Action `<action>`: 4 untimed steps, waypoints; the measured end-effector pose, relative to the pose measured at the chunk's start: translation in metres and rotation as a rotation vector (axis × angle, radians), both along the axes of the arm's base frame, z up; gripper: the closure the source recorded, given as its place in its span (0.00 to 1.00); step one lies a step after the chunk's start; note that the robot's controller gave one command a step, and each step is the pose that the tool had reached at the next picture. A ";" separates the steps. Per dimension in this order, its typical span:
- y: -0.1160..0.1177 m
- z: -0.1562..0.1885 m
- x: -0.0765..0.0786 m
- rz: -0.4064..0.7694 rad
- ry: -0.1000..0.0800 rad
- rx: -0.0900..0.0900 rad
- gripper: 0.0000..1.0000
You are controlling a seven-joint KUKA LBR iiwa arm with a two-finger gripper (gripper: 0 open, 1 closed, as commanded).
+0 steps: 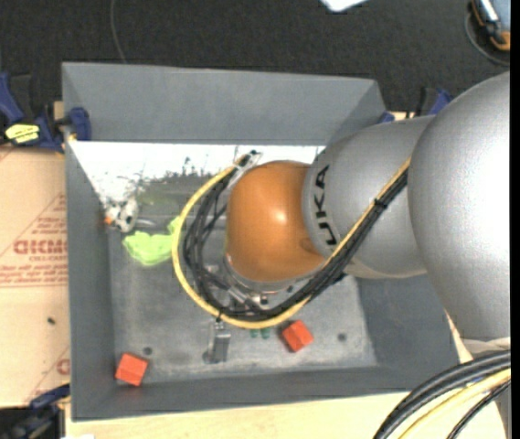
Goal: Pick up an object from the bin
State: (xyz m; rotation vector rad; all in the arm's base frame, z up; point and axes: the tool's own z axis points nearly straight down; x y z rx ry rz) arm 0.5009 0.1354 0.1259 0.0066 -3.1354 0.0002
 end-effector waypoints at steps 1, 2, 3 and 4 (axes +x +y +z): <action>-0.001 0.005 0.002 -0.005 -0.008 0.001 0.00; -0.016 -0.012 0.016 -0.081 -0.008 0.003 0.00; -0.006 0.005 0.060 -0.252 -0.015 0.004 0.00; -0.036 -0.042 0.075 -0.206 -0.014 0.004 0.00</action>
Offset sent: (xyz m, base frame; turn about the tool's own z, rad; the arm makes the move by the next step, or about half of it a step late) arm 0.0294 -0.0366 -0.0320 0.1741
